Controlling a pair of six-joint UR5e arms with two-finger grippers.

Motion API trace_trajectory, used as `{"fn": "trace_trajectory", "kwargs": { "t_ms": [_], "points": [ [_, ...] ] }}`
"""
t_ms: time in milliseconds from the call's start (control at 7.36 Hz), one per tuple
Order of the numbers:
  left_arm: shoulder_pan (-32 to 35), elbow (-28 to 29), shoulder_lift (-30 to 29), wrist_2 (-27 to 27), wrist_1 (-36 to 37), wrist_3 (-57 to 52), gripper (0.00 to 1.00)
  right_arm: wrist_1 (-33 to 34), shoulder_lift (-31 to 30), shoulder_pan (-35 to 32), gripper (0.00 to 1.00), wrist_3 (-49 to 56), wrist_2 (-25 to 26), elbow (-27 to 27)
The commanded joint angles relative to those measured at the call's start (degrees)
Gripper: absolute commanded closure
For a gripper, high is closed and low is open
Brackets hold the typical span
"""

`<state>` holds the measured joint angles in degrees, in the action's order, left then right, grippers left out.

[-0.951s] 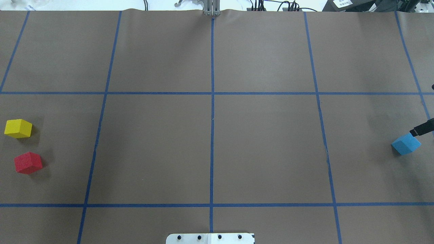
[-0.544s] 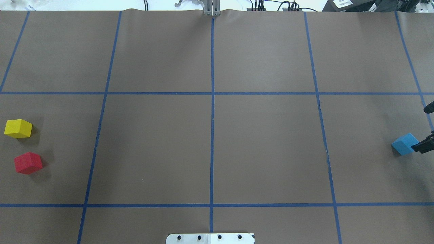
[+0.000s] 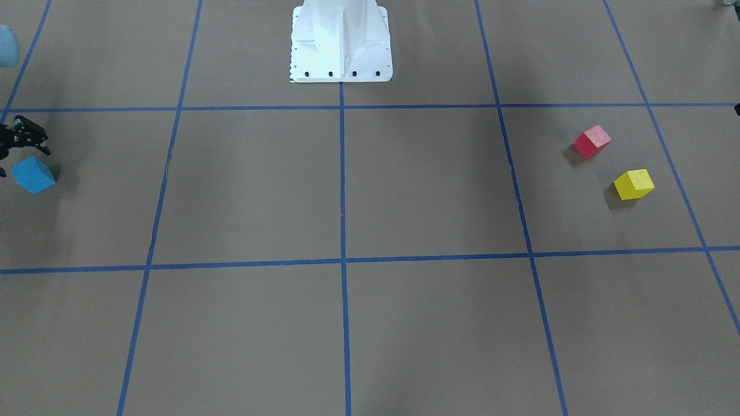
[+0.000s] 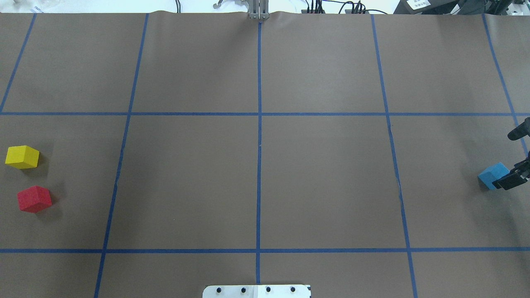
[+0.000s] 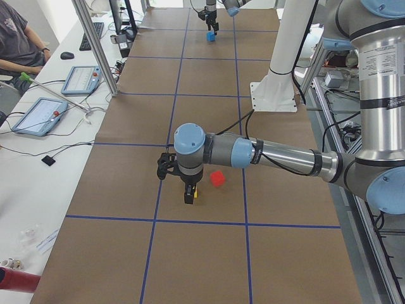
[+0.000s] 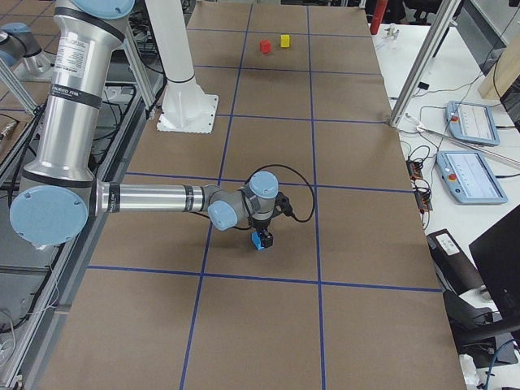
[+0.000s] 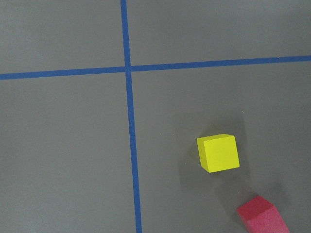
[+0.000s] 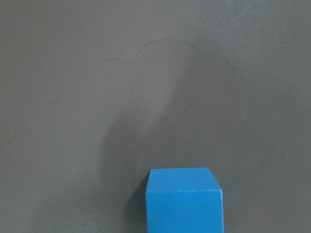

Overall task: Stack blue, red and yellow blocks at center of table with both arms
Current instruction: 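Lower the right gripper onto the blue cube and grasp it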

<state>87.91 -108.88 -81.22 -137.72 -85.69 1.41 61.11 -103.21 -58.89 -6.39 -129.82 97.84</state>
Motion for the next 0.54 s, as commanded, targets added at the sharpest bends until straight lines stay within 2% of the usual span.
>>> {"fn": "trace_trajectory", "kwargs": {
  "t_ms": [0,136,272,408],
  "points": [
    [0.07,0.07,0.01,0.09,0.0,0.0,0.0,-0.03,2.48,0.44,0.01,0.23,0.0,-2.9],
    [0.07,0.07,-0.08,0.09,0.0,0.0,0.0,0.06,2.58,0.53,0.01,0.32,0.0,-3.09],
    [0.07,-0.02,-0.17,0.09,0.0,-0.09,0.0,0.06,2.58,0.88,0.11,0.32,1.13,-3.27],
    [0.07,-0.19,-0.17,0.09,0.0,0.0,0.0,0.06,2.58,0.88,0.37,0.41,1.75,-4.14]
  ]
}}
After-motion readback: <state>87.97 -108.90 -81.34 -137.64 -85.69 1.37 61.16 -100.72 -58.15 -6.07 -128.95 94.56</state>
